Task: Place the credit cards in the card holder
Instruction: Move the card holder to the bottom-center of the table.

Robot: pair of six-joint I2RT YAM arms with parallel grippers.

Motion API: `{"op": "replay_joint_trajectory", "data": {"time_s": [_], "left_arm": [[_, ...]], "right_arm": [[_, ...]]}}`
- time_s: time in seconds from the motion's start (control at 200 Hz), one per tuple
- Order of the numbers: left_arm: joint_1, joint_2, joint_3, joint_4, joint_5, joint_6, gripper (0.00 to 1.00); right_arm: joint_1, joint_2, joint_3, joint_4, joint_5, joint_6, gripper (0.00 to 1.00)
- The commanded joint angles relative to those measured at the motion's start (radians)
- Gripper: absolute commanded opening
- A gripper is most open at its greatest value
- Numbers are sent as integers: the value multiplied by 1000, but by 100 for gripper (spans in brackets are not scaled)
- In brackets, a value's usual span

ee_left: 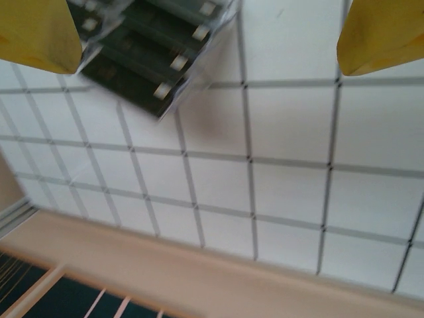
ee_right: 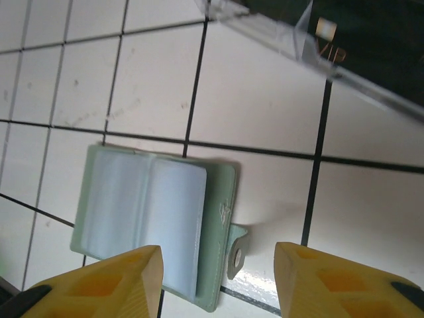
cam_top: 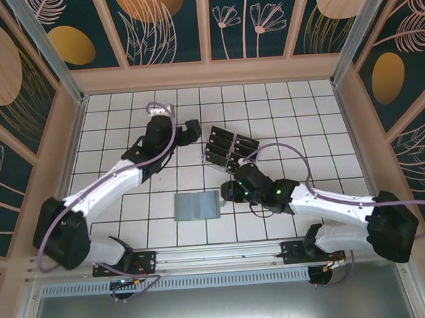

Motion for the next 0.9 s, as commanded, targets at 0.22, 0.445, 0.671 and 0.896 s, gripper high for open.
{"op": "replay_joint_trajectory", "data": {"time_s": [0.22, 0.445, 0.671, 0.896], "left_arm": [[-4, -252, -289, -315, 44, -2, 98], [-68, -285, -436, -282, 77, -98, 99], [-133, -261, -486, -268, 41, -141, 99], [-151, -234, -514, -248, 12, -151, 98]], "right_arm": [[20, 92, -48, 124, 40, 73, 44], [21, 144, -46, 153, 16, 73, 41], [21, 172, -50, 171, 20, 82, 24], [21, 203, -48, 186, 36, 92, 7]]}}
